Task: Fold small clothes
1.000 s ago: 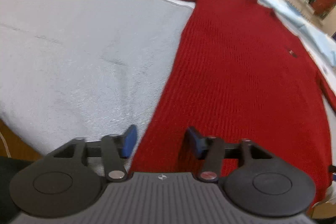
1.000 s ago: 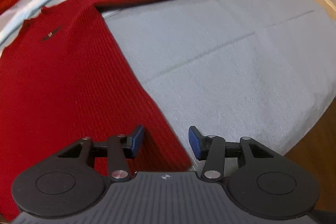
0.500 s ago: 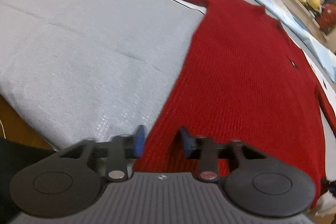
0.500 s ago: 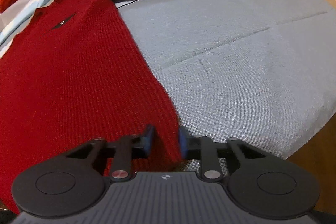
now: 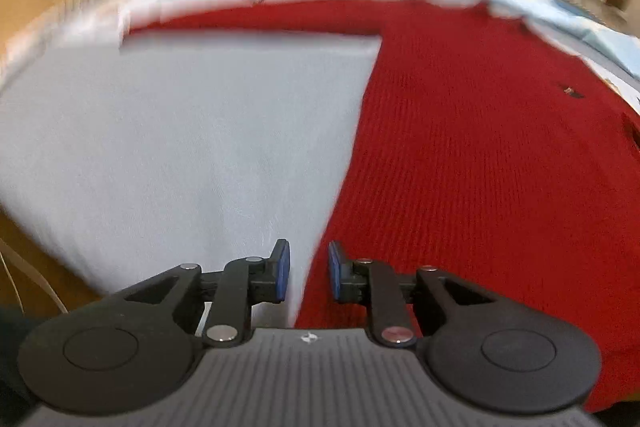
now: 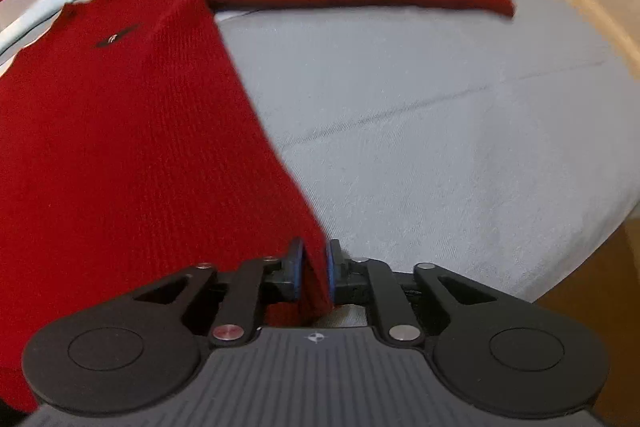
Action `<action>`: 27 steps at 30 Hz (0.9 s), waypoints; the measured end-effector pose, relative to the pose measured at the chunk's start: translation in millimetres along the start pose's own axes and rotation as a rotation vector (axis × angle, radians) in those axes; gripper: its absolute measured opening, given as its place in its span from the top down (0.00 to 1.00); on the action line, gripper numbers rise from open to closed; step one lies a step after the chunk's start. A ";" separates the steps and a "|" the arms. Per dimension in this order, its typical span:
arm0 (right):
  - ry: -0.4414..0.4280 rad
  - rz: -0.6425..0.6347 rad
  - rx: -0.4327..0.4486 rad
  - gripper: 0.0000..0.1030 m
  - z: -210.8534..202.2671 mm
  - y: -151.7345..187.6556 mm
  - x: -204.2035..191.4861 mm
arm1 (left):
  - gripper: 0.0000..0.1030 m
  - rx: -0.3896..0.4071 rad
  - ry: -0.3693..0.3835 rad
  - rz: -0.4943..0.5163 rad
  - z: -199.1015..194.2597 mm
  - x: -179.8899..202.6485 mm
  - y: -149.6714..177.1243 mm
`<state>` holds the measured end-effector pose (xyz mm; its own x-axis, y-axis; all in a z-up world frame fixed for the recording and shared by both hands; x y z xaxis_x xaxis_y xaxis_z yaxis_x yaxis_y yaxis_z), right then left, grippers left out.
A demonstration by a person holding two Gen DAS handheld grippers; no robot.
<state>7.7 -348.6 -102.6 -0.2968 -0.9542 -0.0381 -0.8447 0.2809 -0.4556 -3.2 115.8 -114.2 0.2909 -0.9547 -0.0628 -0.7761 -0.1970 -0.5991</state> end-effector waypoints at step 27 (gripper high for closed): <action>-0.259 -0.242 0.163 0.43 -17.4 5.4 -50.7 | 0.40 0.011 0.134 0.054 -3.7 28.7 5.1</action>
<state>10.5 -297.0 -87.7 0.0425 -0.9911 -0.1262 -0.7882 0.0444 -0.6138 -0.9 86.6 -116.1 0.1710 -0.9852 0.0118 -0.7819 -0.1430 -0.6068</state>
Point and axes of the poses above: each gripper's, at about its wrist camera, not at the fingertips, and z roughly the way its jaws point, x to its right, y to its underside, the point moved 1 cm from there along z, roughly the way its jaws point, and after that the axes turned 2 degrees about -x, right-handed, at the moved point
